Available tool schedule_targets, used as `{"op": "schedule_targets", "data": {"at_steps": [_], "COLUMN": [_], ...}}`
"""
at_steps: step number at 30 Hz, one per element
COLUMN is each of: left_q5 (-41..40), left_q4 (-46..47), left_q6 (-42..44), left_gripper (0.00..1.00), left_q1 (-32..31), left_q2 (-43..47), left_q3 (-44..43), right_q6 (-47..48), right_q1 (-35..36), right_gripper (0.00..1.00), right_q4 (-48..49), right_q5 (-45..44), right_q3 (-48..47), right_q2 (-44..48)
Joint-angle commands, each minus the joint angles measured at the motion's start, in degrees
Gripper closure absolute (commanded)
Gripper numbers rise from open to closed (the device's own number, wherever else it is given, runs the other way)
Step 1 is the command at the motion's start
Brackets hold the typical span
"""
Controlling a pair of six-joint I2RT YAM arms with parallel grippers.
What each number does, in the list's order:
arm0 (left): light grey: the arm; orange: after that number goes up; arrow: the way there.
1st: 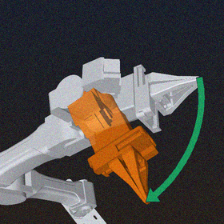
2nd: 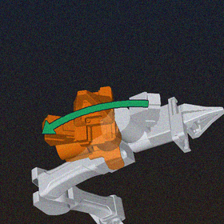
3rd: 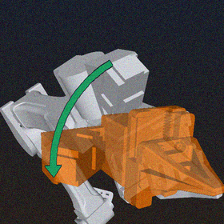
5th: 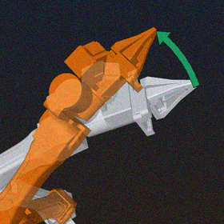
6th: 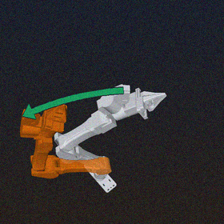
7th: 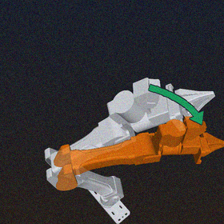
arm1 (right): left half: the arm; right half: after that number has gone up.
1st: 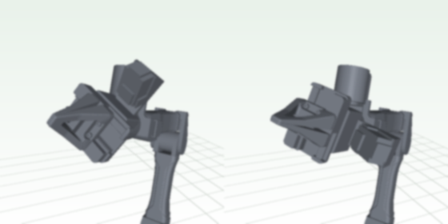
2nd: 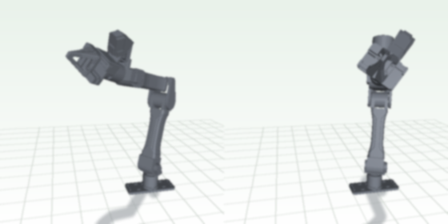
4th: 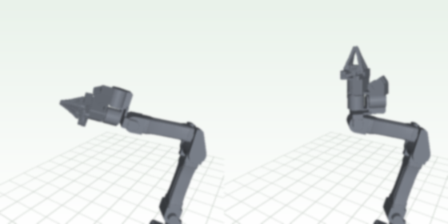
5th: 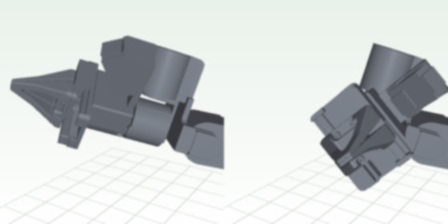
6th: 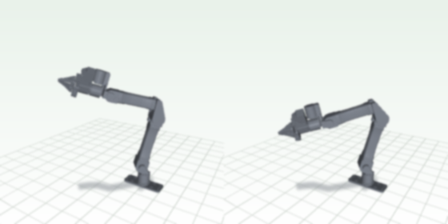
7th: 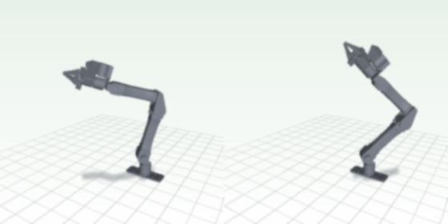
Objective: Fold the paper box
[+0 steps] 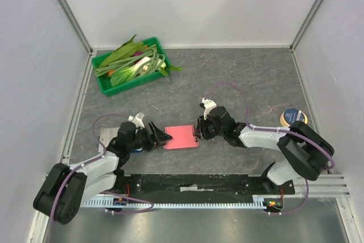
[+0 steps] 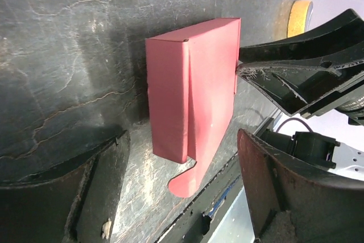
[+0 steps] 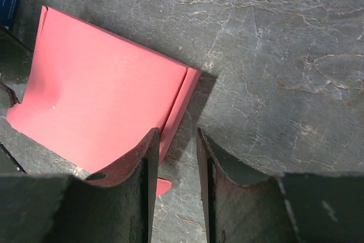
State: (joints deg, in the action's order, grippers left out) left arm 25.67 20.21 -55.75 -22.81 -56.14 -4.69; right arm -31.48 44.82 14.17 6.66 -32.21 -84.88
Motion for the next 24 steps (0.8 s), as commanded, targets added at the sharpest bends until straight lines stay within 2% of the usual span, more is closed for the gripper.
{"op": "schedule_targets", "data": {"at_steps": [1,9,14,20,21,24], "left_q5": [2.8,0.7,0.8,-1.1,-1.2,-1.6], "left_q4": [9.0,9.1,10.8,12.3,12.2,10.6], "left_q6": [-2.6,-3.5,-4.3,-4.8,-4.7,-4.8], "left_gripper": [0.19,0.22,0.27,0.45,0.51,0.61], "left_q1": [-1.1,-2.9,-4.3,-6.2,-6.2,-6.2], "left_q2": [-5.0,-4.9,-6.8,-7.8,-7.6,-6.3], "left_q3": [-2.0,-2.3,-3.4,-4.1,-3.9,-4.4], "right_q6": [0.6,0.8,0.6,1.8,2.1,4.0], "right_q1": [0.1,-0.9,-1.0,-1.0,-1.0,-0.9], "right_gripper": [0.61,0.62,0.61,0.61,0.61,0.54], "right_q4": [-1.0,-0.9,-0.6,-2.0,-2.4,-5.1], "right_q5": [-0.9,-1.3,-0.9,-1.1,-1.4,-1.9], "right_q3": [0.7,2.1,2.4,1.7,1.4,0.1], "right_q2": [-1.3,-1.0,-0.6,-0.4,-0.2,1.0]}}
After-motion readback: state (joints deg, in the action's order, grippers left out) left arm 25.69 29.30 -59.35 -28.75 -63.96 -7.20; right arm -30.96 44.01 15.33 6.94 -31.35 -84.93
